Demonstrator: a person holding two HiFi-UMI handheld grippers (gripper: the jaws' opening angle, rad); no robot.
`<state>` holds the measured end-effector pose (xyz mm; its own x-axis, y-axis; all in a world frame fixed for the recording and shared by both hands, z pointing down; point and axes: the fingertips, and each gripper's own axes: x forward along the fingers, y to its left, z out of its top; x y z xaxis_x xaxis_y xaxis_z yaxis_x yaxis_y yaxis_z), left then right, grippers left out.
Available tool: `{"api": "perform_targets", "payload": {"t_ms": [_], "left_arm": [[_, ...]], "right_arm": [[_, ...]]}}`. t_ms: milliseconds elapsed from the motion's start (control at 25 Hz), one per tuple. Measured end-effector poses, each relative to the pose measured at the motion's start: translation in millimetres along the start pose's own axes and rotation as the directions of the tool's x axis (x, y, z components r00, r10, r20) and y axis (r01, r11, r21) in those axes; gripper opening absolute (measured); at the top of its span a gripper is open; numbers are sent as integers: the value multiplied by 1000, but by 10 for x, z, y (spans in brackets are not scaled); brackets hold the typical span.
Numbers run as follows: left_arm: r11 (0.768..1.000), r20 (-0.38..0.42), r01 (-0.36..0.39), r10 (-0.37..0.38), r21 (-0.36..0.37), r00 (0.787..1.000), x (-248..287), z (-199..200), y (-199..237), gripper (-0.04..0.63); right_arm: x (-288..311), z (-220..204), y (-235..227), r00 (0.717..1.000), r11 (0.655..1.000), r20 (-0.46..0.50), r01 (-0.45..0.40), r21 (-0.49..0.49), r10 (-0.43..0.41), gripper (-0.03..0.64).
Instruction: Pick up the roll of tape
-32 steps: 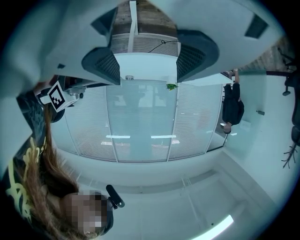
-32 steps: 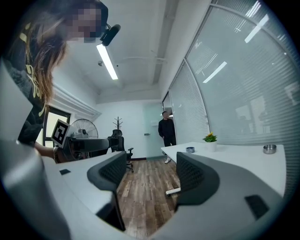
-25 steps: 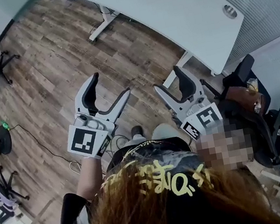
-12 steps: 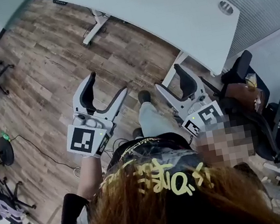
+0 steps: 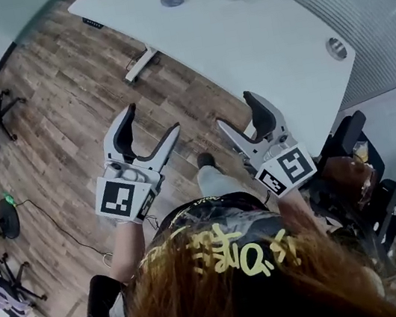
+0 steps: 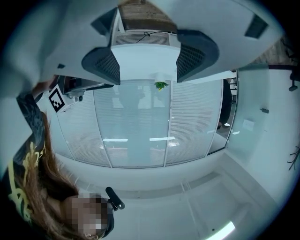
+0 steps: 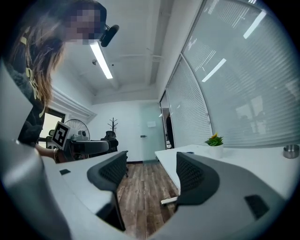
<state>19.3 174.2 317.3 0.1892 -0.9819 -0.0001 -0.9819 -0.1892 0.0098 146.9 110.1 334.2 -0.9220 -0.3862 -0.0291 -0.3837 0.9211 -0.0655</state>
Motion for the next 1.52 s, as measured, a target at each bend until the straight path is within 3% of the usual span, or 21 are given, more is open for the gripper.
{"api": "perform_targets", "payload": {"t_ms": [560, 800, 1240, 1520], "left_arm": [[997, 49, -74, 73, 19, 996, 1243, 222, 501, 370], [998, 11, -61, 61, 3, 998, 1261, 151, 591, 370], [998, 18, -58, 58, 6, 998, 1409, 203, 737, 370], [994, 27, -106, 106, -16, 994, 1472, 120, 844, 370]], "right_arm": [[782, 101, -1095, 995, 994, -10, -102, 36, 102, 314], [951, 170, -1069, 993, 992, 11, -116, 52, 116, 314], [1111, 176, -1148, 992, 990, 1, -128, 65, 128, 314], [1306, -43, -1187, 980, 977, -29, -192, 94, 195, 314]]}}
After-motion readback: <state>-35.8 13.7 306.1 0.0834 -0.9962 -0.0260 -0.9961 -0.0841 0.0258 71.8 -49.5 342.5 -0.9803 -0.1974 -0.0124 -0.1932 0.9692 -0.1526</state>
